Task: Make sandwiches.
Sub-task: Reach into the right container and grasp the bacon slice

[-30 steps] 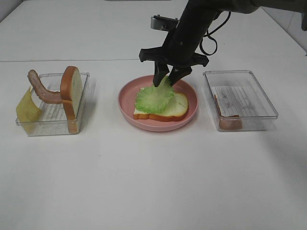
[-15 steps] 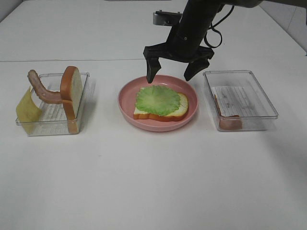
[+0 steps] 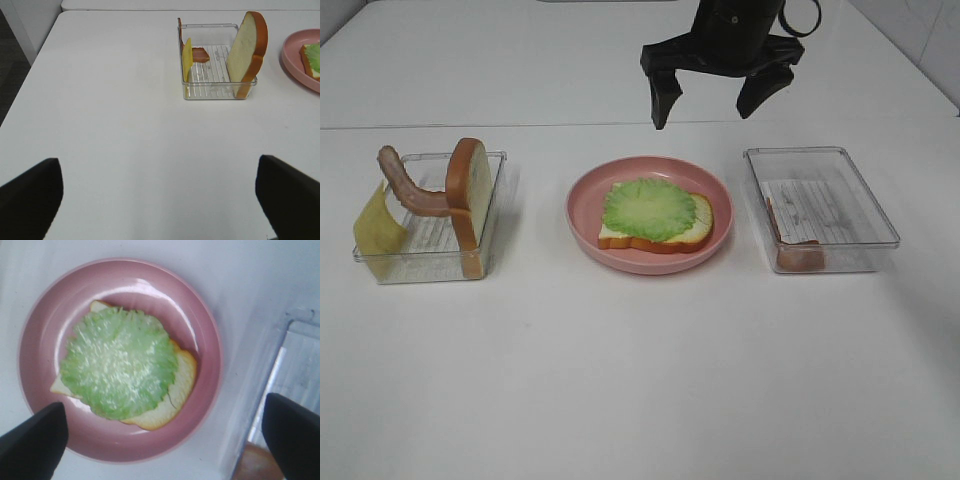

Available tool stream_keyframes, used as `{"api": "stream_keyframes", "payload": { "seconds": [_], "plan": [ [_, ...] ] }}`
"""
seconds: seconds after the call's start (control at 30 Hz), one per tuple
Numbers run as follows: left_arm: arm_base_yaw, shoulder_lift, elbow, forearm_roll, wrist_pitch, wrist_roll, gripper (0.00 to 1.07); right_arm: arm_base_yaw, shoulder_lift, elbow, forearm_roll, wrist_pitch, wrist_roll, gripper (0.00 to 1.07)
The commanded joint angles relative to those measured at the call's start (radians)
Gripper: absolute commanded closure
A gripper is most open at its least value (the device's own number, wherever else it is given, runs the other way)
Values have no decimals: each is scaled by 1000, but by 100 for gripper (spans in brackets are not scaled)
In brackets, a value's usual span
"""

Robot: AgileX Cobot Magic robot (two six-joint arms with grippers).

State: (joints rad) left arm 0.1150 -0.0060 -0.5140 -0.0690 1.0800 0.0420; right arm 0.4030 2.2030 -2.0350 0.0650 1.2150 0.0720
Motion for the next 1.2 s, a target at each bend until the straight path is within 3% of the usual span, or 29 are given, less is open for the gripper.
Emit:
{"api": "stream_keyframes", "payload": {
  "seconds": [0.03, 0.07, 0.1, 0.2, 0.57, 1.2],
  "plan": [
    [-5, -12, -1, 3, -3, 1, 6, -23, -98, 152, -65, 115, 35, 8],
    [-5, -12, -1, 3, -3, 1, 6, -23, -98, 152, -65, 115, 35, 8],
    [-5, -12, -1, 4, -3, 1, 6, -49, -136, 228, -59, 115, 39, 9],
    [-5, -12, -1, 6, -3, 1, 6, -85, -165, 315, -56, 94, 39, 9],
    [-5, -12, -1, 7, -3, 1, 6, -130, -168, 481, 11, -61, 15, 11],
    [-5, -12, -1, 7, -3, 1, 6, -130, -86, 508, 3, -150, 12, 11]
  ]
}}
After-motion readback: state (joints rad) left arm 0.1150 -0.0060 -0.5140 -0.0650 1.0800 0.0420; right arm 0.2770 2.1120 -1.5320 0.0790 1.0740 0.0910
